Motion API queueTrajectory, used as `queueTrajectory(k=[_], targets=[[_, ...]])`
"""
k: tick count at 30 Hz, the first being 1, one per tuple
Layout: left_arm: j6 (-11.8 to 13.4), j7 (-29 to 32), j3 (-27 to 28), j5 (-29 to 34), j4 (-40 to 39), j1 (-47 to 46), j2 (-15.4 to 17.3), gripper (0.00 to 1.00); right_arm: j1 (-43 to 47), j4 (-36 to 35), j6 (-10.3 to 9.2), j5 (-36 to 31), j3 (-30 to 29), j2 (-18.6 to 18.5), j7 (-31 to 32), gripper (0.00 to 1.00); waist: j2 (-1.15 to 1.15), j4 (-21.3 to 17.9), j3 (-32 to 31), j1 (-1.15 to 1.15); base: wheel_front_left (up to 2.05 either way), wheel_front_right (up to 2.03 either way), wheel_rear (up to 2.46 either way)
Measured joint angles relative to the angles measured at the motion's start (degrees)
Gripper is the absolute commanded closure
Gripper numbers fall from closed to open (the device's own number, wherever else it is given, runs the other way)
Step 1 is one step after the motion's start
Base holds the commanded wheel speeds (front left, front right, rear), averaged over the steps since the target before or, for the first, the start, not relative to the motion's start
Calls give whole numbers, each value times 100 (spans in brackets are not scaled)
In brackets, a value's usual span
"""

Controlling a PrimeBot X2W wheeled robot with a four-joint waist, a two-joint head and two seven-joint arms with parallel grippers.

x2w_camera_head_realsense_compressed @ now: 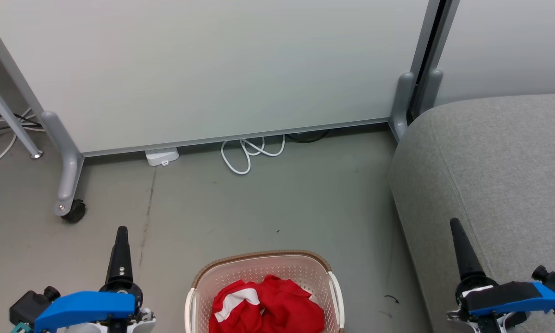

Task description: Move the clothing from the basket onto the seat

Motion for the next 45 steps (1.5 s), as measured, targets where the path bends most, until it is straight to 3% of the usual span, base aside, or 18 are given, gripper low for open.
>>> queueTrajectory(k=[22, 45], targets=[[30, -424, -458, 2826, -26, 84, 140, 0, 9, -109, 3, -2149, 142, -8, -260, 0, 0, 32, -38, 0, 0, 0, 0], [81, -779, -731, 4389, -21, 152, 263, 0, 43, -189, 4, -3734, 174, -20, -353, 0, 0, 52, -73, 0, 0, 0, 0]])
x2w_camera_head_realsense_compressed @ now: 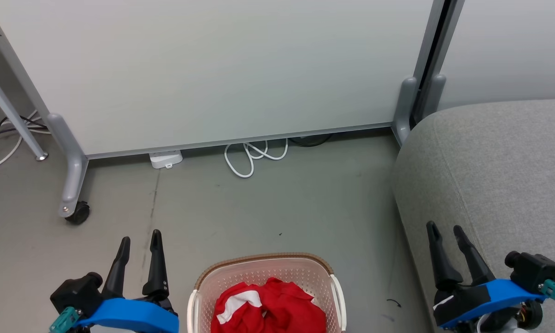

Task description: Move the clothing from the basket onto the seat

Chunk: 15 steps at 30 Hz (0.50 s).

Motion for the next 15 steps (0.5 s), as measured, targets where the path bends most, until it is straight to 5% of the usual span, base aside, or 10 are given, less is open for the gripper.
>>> queueTrajectory(k=[15], targets=[[-16, -208, 21, 664, 29, 41, 87, 0, 2, -45, 1, -770, 56, -9, -87, 0, 0, -27, 32, 0, 0, 0, 0]])
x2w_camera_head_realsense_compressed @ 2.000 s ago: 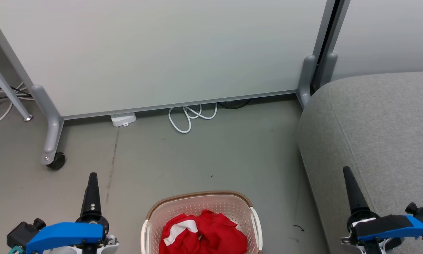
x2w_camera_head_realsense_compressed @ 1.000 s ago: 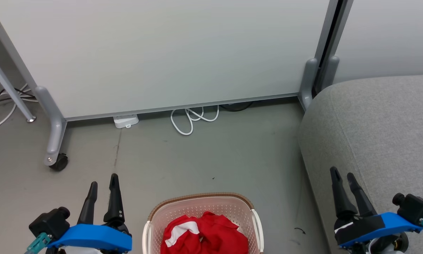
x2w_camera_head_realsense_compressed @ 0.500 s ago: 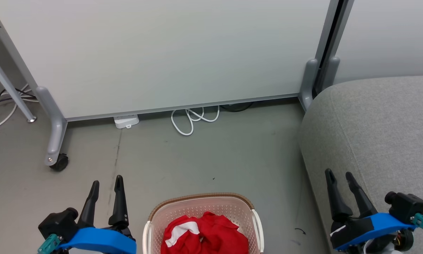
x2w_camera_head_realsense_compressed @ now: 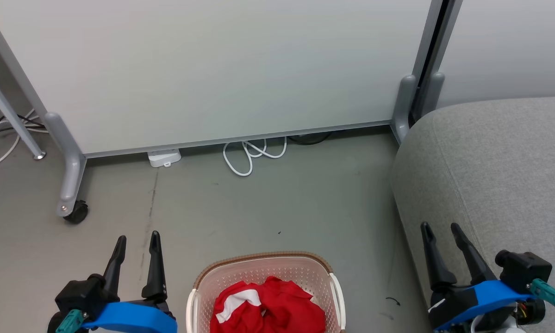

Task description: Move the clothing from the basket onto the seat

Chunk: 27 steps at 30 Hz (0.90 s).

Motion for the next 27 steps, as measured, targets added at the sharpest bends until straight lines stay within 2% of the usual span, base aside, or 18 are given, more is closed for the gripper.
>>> queueTrajectory(k=[27], targets=[[-42, -303, -86, 933, 92, 21, -134, 0, 25, -53, 1, -1105, 70, -10, -221, 0, 0, -5, -17, 0, 0, 0, 0]])
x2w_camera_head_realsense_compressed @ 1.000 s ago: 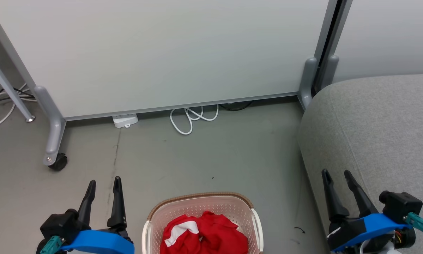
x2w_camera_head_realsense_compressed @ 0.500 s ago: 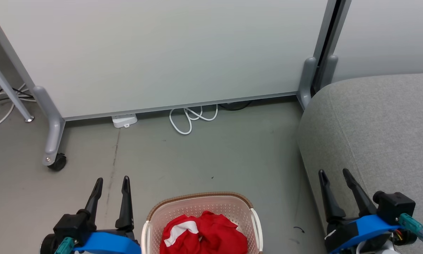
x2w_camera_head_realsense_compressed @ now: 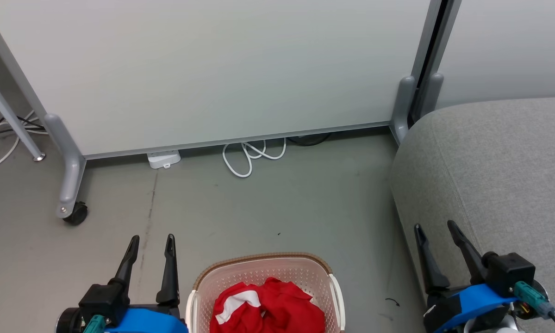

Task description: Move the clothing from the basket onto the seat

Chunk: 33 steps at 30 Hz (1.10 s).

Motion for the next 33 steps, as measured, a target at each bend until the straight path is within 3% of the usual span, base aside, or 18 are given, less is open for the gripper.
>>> queueTrajectory(k=[8, 33], targets=[[-9, -71, 74, 88, 49, 25, -53, 0, 3, -5, 1, -280, 3, -3, -55, 0, 0, -13, -3, 0, 0, 0, 0], [-83, -83, 188, -12, 156, 48, -121, 0, 0, -18, 2, -209, 129, -5, -122, 0, 0, -138, 69, 0, 0, 0, 0]])
